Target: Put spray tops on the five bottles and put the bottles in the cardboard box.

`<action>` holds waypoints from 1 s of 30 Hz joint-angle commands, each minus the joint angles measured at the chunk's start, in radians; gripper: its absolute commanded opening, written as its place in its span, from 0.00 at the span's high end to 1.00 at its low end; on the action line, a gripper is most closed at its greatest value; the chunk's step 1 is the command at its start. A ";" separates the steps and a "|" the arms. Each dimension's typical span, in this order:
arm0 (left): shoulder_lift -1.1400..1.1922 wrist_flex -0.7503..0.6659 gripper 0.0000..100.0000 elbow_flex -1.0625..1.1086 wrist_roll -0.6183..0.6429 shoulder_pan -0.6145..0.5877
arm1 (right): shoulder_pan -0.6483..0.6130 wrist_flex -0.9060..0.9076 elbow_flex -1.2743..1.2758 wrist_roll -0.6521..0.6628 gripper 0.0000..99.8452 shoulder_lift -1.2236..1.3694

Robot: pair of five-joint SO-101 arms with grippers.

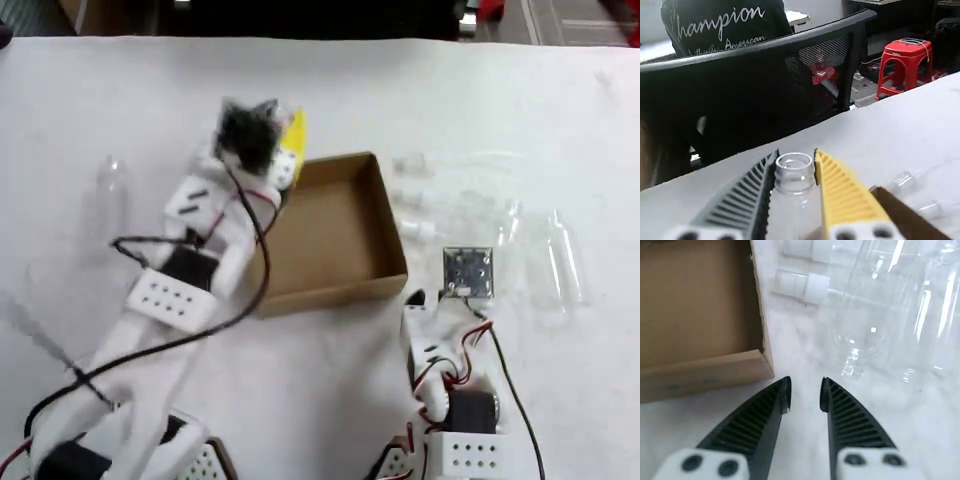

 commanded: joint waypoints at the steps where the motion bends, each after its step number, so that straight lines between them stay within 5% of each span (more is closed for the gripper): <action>1: 0.073 -0.359 0.98 0.123 -0.144 -0.035 | -0.007 -0.005 0.011 0.054 0.91 -0.010; 7: 0.274 -0.623 0.98 0.124 0.029 -0.128 | -0.007 -0.007 0.011 0.060 0.91 -0.010; 15: 0.361 -0.465 0.98 0.000 0.181 -0.130 | -0.007 -0.007 0.011 0.061 0.91 -0.010; 30: 0.380 -0.341 0.98 -0.130 0.181 -0.081 | -0.007 -0.005 0.011 0.061 0.91 -0.010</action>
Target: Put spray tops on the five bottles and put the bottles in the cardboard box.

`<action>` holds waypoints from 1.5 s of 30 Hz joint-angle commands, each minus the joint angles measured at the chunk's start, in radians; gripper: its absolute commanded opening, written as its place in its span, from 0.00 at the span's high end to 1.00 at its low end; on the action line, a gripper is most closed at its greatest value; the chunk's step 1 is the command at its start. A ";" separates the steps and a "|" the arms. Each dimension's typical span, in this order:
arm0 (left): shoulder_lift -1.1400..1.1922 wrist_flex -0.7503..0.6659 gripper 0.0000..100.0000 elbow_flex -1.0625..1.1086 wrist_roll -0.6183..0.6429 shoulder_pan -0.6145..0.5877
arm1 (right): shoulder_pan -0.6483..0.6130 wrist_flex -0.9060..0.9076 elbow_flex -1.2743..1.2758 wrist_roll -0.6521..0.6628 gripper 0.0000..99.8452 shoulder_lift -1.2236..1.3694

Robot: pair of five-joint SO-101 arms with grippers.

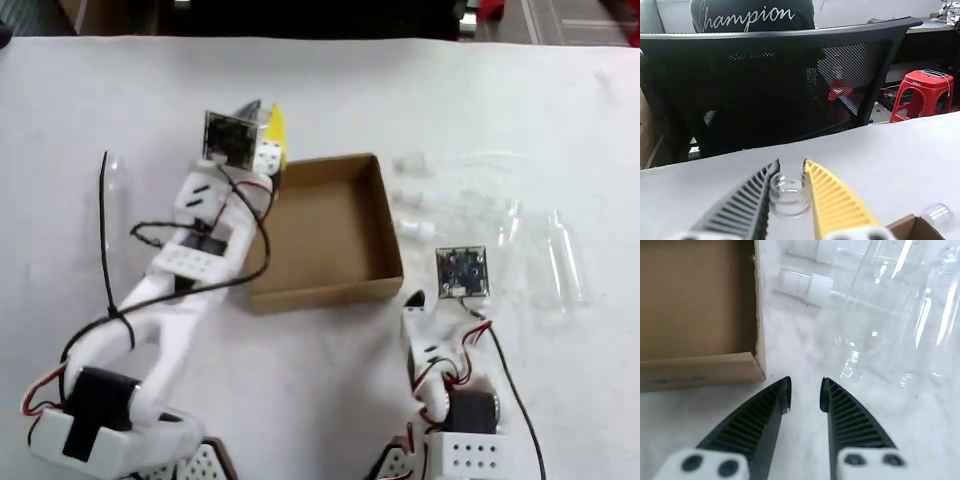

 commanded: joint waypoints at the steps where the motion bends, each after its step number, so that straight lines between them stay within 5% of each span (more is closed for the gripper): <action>1: 0.004 -0.002 0.98 -0.074 0.008 0.019 | -0.007 -0.007 0.011 0.012 0.91 -0.010; 30: 0.194 0.005 0.97 -0.150 -0.072 0.035 | -0.007 -0.004 0.011 0.012 0.91 -0.010; 35: 0.194 0.066 0.87 -0.158 -0.066 0.041 | -0.007 -0.004 0.011 0.012 0.91 -0.010; 45: 0.116 0.132 0.86 -0.129 -0.064 0.039 | -0.007 -0.004 0.011 0.014 0.91 -0.010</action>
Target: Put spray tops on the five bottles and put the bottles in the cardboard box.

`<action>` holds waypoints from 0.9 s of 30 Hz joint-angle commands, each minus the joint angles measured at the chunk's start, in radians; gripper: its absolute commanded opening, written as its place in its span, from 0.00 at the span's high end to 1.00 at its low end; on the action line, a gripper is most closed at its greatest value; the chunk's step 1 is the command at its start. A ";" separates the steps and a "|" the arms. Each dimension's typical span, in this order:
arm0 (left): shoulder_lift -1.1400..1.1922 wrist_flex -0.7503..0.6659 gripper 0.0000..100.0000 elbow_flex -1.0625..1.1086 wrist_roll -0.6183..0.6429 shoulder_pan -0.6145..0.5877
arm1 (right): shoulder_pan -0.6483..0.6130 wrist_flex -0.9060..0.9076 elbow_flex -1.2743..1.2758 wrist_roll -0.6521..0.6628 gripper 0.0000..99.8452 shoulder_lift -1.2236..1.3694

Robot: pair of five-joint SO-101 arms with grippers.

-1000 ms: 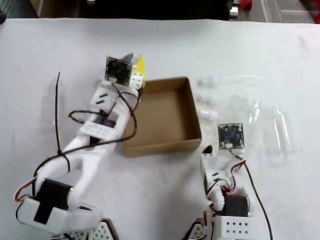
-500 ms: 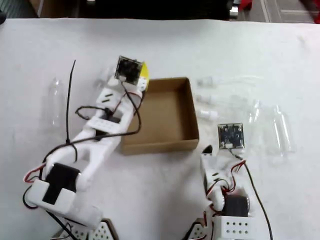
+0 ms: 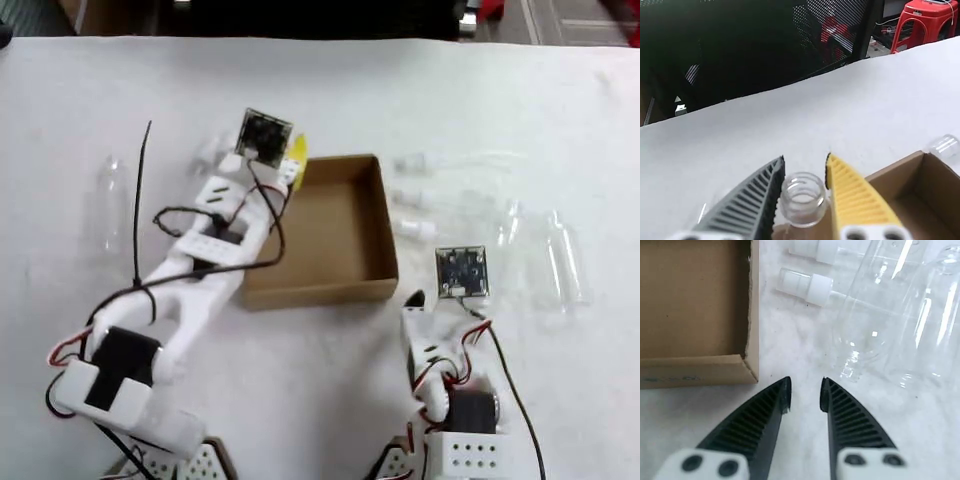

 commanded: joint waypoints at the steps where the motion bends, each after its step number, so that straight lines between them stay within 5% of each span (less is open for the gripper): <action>1: -0.120 0.038 0.86 -0.014 -0.002 0.008 | -0.007 -0.005 0.011 0.012 0.91 -0.010; 8: -0.320 0.206 0.76 0.064 0.094 -0.001 | -0.007 -0.007 0.011 0.012 0.91 -0.010; 20: -0.409 0.232 0.76 0.034 0.118 -0.102 | -0.007 -0.008 0.011 0.012 0.91 -0.010; 27: -0.700 0.445 0.76 0.049 0.118 -0.147 | -0.007 -0.008 0.011 0.012 0.91 -0.010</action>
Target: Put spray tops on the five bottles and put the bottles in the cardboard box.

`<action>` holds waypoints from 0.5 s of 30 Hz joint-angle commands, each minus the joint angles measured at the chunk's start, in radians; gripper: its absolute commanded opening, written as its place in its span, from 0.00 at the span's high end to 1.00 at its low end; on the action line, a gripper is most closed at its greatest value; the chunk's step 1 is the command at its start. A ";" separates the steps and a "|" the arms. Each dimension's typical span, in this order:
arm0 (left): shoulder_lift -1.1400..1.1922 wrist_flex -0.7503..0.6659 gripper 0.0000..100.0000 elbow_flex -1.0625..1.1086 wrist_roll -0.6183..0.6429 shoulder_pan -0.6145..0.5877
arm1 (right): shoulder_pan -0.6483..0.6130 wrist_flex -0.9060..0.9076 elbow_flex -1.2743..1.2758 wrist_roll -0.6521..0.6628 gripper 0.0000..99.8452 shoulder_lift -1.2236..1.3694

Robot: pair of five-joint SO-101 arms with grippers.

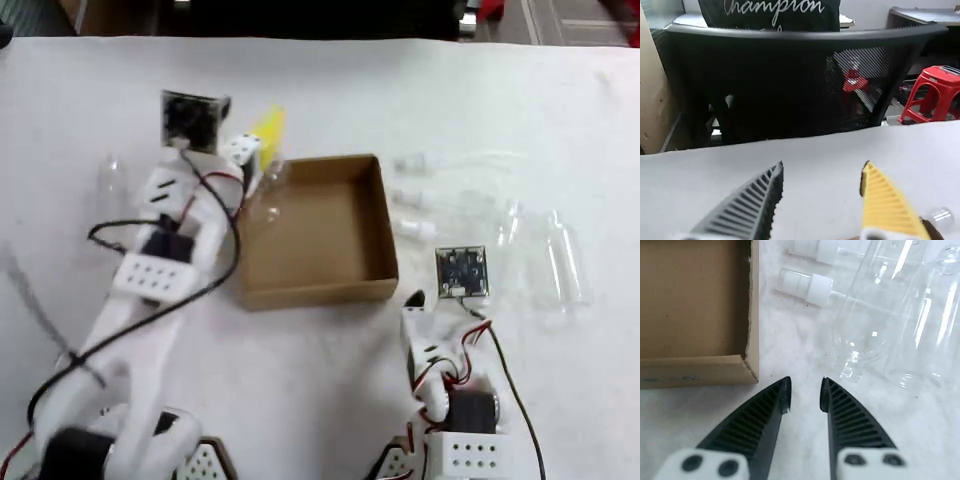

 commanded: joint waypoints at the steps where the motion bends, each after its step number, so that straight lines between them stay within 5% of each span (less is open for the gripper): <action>1: -0.197 0.143 0.76 -0.038 0.014 -0.047 | -0.007 -0.008 0.011 0.011 0.91 -0.010; 15: -0.621 0.667 0.97 -0.135 -0.157 -0.278 | -0.007 0.002 0.011 0.011 0.91 -0.008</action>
